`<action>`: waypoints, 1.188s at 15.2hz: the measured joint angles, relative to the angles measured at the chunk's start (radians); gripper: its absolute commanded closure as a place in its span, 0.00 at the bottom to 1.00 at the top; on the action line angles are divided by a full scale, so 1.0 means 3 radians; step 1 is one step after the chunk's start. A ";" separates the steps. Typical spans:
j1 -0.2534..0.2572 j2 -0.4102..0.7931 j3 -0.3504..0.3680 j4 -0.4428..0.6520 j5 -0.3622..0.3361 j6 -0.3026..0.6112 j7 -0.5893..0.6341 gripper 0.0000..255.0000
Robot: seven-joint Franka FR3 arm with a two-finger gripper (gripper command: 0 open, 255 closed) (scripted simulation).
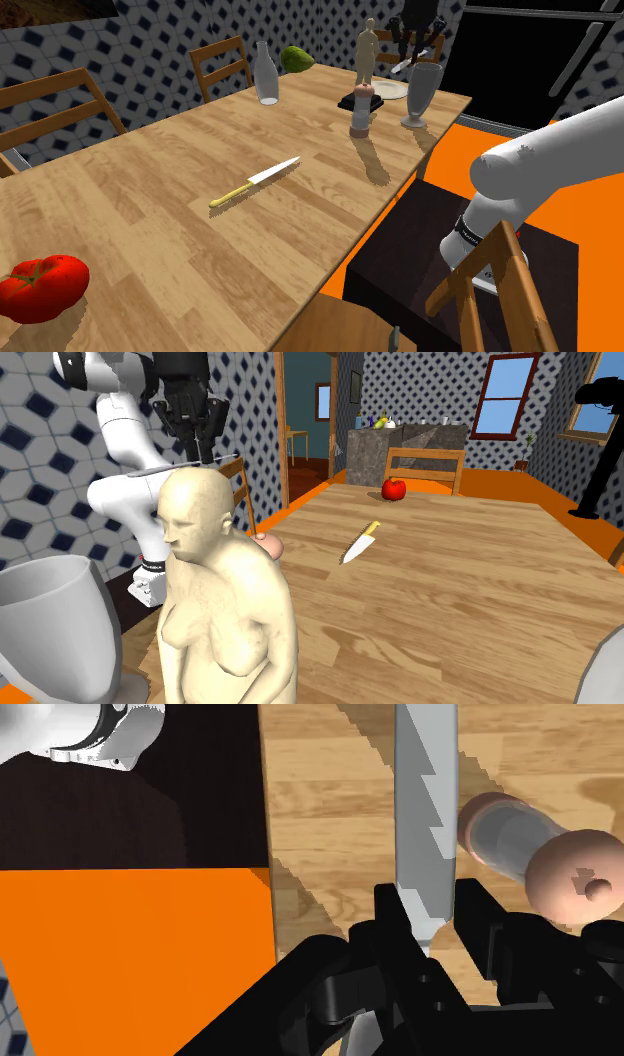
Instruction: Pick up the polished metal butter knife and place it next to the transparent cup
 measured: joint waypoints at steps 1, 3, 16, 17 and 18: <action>-0.0023 -0.0004 -0.0065 -0.0012 -0.0037 0.0006 -0.0078 1.00; -0.0071 0.0053 -0.0196 0.0029 -0.0111 0.0017 -0.0233 1.00; -0.0104 -0.0026 -0.0280 -0.0561 -0.0161 0.0525 -0.0345 1.00; -0.0104 -0.0032 -0.0281 -0.0612 -0.0162 0.0570 -0.0348 1.00; -0.0105 -0.0035 -0.0284 -0.0669 -0.0163 0.0623 -0.0351 1.00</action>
